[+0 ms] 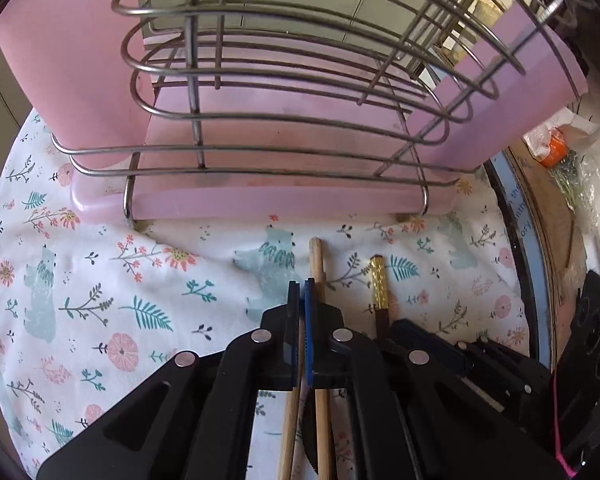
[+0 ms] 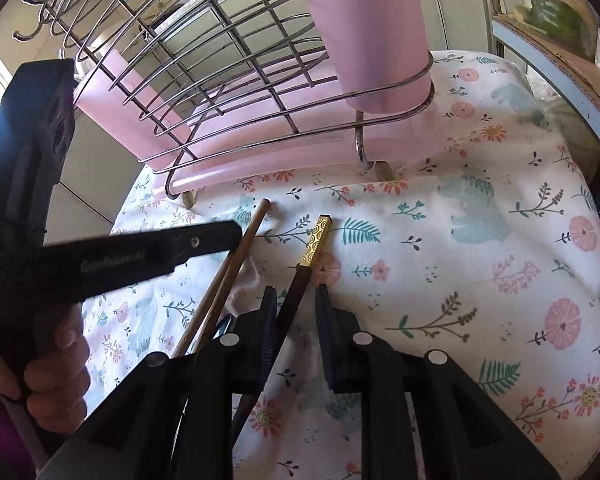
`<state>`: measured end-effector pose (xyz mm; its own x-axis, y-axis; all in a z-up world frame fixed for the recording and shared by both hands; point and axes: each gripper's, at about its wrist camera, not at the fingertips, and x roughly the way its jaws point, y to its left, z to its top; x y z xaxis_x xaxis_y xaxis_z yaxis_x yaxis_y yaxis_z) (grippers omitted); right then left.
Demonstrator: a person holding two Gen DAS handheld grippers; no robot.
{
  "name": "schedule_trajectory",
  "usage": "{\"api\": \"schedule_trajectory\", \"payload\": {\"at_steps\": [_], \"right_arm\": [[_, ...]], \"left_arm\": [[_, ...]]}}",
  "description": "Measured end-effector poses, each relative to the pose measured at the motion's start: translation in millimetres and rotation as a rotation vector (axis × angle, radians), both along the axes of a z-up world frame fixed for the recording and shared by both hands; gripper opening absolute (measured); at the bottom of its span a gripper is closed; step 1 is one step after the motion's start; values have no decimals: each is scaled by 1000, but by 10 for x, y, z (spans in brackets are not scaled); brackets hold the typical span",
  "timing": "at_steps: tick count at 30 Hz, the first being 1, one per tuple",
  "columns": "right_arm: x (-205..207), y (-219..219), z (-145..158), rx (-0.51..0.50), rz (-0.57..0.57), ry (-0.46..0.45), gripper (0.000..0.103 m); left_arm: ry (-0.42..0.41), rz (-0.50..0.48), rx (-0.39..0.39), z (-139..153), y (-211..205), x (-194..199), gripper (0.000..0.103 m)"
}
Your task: Organize utensils
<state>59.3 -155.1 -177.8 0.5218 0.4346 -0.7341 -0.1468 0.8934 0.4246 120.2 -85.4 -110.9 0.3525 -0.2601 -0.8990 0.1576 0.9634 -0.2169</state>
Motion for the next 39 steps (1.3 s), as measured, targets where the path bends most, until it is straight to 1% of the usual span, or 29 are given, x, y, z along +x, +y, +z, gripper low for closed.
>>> {"api": "schedule_trajectory", "payload": {"at_steps": [4,7,11,13,17,19,22,25,27,29,31,33,36,38,39], "right_arm": [[-7,1,-6,4,0,-6,19],[-3,13,-16,0,1,-12,19],[-16,24,-16,2,-1,-20,19],[-23,29,-17,2,-1,-24,19],[-30,19,-26,14,-1,-30,19],[-37,8,-30,22,-2,-33,19],[-48,8,-29,25,-3,-39,19],[-58,1,-34,26,-4,-44,19],[-64,4,-35,23,-5,-48,19],[-69,6,-34,20,-5,-52,19],[-78,11,-32,14,-5,-57,19],[-81,15,-30,14,-6,-58,19],[-82,19,-30,12,-6,-60,19],[-86,24,-27,7,-7,-63,19],[-89,23,-27,7,-7,-64,19]], "left_arm": [[-7,-47,30,-35,11,-239,2],[-25,-79,48,-9,-6,-411,2],[-10,-128,56,-20,-19,-630,2],[-20,-149,70,-18,-8,-769,2],[-31,-164,73,4,101,-1040,2],[-29,-177,70,34,124,-1015,2],[-22,-219,81,50,158,-1184,2],[-55,-252,104,35,165,-1339,2],[-58,-241,104,26,164,-1366,2],[-52,-237,67,60,195,-1407,2],[-70,-249,57,100,207,-1456,2],[-71,-269,73,89,180,-1483,2],[-35,-289,155,-53,36,-1450,2],[-44,-290,161,-76,10,-1433,2],[-52,-275,149,-52,33,-1421,2]]}}
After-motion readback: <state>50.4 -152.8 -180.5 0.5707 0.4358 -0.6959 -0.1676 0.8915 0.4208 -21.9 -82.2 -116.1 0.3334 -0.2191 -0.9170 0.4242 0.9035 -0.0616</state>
